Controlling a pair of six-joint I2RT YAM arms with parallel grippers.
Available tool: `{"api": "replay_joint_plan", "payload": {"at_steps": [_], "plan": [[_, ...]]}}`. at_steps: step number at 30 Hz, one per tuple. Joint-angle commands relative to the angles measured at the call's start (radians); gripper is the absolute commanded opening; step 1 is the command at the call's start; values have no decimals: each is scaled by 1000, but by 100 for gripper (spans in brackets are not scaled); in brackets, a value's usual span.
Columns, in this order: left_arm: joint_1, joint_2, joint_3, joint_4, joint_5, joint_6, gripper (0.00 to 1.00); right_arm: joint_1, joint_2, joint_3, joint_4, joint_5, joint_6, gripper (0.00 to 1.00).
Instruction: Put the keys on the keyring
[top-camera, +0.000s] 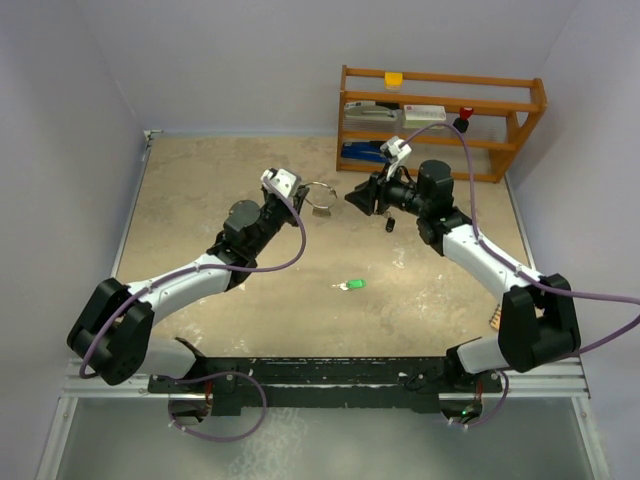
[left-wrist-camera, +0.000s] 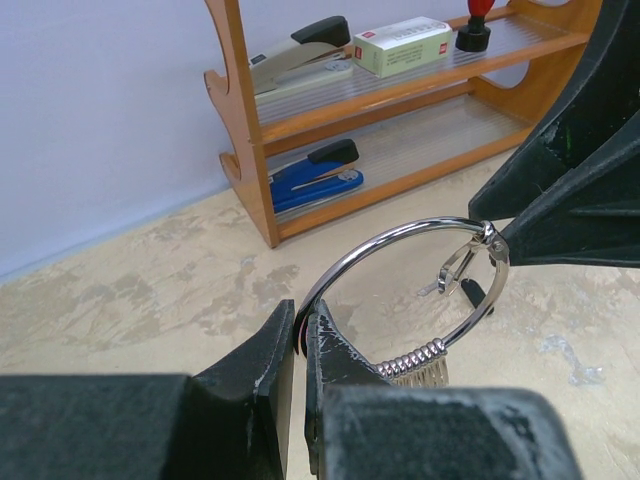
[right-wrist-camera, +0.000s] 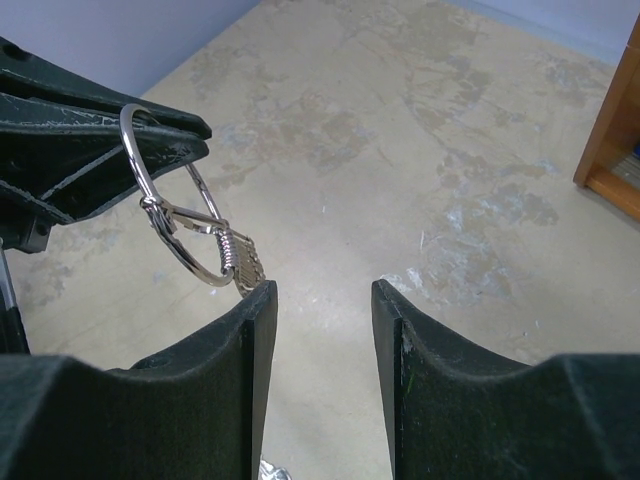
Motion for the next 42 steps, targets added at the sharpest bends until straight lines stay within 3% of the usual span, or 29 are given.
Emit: {"api": "replay_joint_plan", "payload": {"at_steps": [1,15,21,36,42], "plan": [[5,-24,19,103,40,-20,0,-1,-48,-6,86,-26,17,45],[87,-1,37,170,273,-91,0,-2,-80,-75,207,-121,-7,44],[152,38,41,243,376,-202,0,-3,-74,-97,263,-159,-10,44],[171,55,41,287,472,-375,0,-4,26,-84,458,-212,71,42],[174,53,43,257,450,-382,0,-3,-3,-103,457,-172,76,40]]}}
